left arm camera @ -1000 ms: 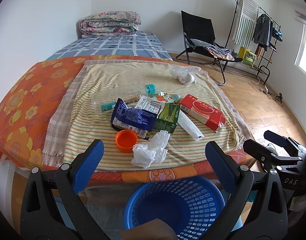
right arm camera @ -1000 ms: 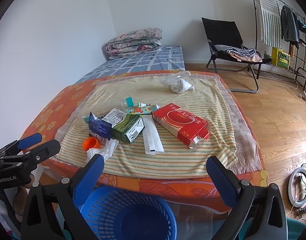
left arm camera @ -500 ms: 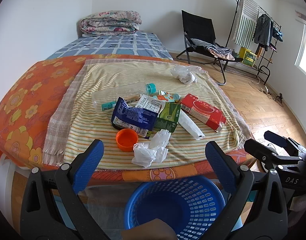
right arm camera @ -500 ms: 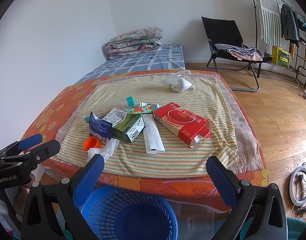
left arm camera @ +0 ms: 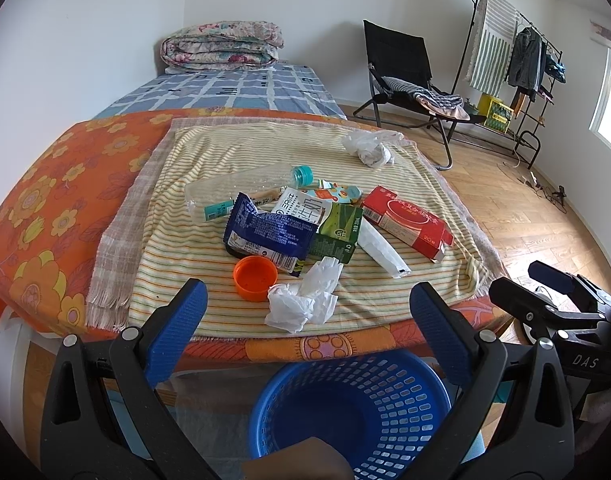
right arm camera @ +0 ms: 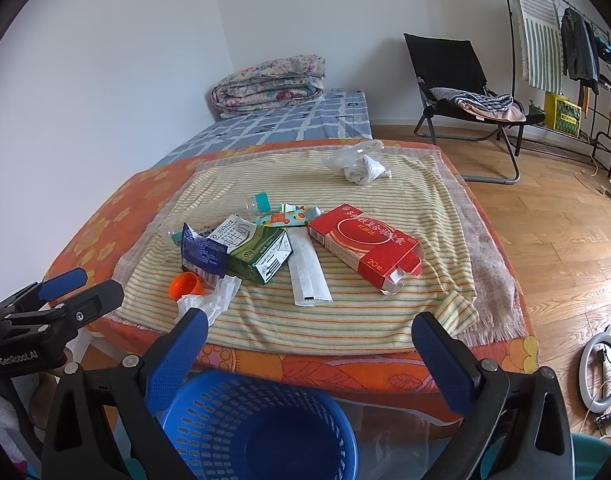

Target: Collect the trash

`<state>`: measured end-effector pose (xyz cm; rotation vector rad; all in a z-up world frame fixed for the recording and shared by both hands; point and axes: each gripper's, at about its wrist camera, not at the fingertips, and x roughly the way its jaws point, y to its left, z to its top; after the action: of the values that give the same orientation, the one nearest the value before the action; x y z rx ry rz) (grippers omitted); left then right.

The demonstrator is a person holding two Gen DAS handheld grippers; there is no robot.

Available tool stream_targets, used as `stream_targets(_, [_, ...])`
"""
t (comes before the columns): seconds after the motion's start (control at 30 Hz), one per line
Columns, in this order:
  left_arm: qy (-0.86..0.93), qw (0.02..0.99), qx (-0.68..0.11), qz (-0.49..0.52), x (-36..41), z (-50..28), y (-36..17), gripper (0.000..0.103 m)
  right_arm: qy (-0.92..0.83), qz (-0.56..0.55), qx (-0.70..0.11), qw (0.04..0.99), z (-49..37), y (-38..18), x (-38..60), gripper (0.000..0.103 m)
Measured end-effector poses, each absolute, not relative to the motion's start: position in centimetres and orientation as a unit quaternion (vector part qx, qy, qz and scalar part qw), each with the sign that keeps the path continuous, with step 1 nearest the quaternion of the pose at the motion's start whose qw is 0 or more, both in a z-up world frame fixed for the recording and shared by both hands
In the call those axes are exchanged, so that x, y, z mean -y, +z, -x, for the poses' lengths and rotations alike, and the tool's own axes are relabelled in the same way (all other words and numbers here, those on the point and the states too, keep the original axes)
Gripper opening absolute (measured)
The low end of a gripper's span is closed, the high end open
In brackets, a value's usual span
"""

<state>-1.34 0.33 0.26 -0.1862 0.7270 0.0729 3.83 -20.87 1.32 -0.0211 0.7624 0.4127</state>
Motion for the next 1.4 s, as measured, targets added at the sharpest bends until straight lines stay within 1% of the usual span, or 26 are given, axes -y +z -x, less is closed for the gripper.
stream_targets(0.67, [0.037,0.930,-0.355,0.090,-0.5,1.6,0.2,0.103,0.213,-0.003,-0.371,0.904,-3.3,0.9,19.8,0.103])
stream_targets(0.97, [0.044,0.922,-0.370,0.108,-3.4,1.9,-1.6,0.103,0.211,0.007,-0.367,0.906,-4.0,0.7,20.0,0.103])
stream_targets(1.13, [0.046,0.916,-0.379,0.123,-4.6,1.1,-1.8,0.103,0.213,0.007,-0.387,0.897,-5.8,1.0,20.9,0.102])
stream_targets(1.2, [0.042,0.912,-0.386,0.134,-5.1,0.8,-2.1,0.102,0.220,0.005,-0.397,0.891,-6.5,1.2,21.1,0.099])
stream_targets(1.3, [0.031,0.906,-0.399,0.140,-5.2,0.3,-2.6,0.094,0.236,0.008,-0.415,0.879,-8.1,1.3,20.9,0.095])
stream_targets(1.33, [0.029,0.904,-0.404,0.137,-5.1,0.1,-2.9,0.089,0.241,0.011,-0.420,0.875,-8.7,1.3,20.7,0.094])
stream_targets(1.37, [0.023,0.901,-0.413,0.132,-4.8,-0.2,-3.3,0.084,0.246,0.012,-0.428,0.869,-9.4,1.2,20.5,0.090])
stream_targets(1.4, [0.017,0.896,-0.424,0.129,-4.5,-0.6,-3.7,0.082,0.252,0.012,-0.434,0.865,-10.0,1.0,20.4,0.087])
